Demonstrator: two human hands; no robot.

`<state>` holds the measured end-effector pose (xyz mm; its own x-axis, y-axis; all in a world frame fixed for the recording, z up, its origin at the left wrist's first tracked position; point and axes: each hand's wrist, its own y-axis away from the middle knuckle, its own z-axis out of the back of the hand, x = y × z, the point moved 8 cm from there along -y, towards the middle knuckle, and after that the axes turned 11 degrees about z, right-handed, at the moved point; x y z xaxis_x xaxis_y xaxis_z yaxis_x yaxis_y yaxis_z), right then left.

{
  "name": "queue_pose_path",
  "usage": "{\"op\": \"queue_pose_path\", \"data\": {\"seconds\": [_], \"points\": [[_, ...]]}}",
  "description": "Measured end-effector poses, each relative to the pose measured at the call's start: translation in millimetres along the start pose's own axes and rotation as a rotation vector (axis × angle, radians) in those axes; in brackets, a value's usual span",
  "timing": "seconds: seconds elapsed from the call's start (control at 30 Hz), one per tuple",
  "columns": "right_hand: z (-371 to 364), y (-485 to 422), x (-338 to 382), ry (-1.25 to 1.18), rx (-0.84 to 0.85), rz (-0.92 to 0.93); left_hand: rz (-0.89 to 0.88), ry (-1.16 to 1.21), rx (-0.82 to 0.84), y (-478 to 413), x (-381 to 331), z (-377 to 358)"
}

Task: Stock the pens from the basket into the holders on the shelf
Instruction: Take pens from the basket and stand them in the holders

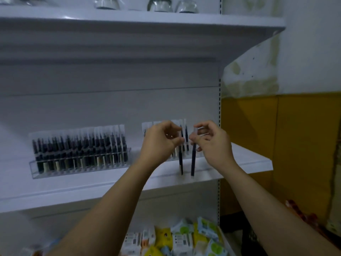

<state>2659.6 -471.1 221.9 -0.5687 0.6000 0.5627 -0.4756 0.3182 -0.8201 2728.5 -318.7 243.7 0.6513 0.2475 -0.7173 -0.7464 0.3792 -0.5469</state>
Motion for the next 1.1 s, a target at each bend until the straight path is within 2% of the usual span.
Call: {"op": "queue_pose_path", "data": {"seconds": [0.63, 1.1], "points": [[5.9, -109.7, -56.9, 0.117, -0.148, 0.107, -0.168, -0.092, -0.149, -115.7, -12.4, -23.4], [-9.0, -122.5, -97.3, 0.122, -0.110, 0.093, -0.077, -0.211, -0.081, -138.3, 27.1, -51.9]]}}
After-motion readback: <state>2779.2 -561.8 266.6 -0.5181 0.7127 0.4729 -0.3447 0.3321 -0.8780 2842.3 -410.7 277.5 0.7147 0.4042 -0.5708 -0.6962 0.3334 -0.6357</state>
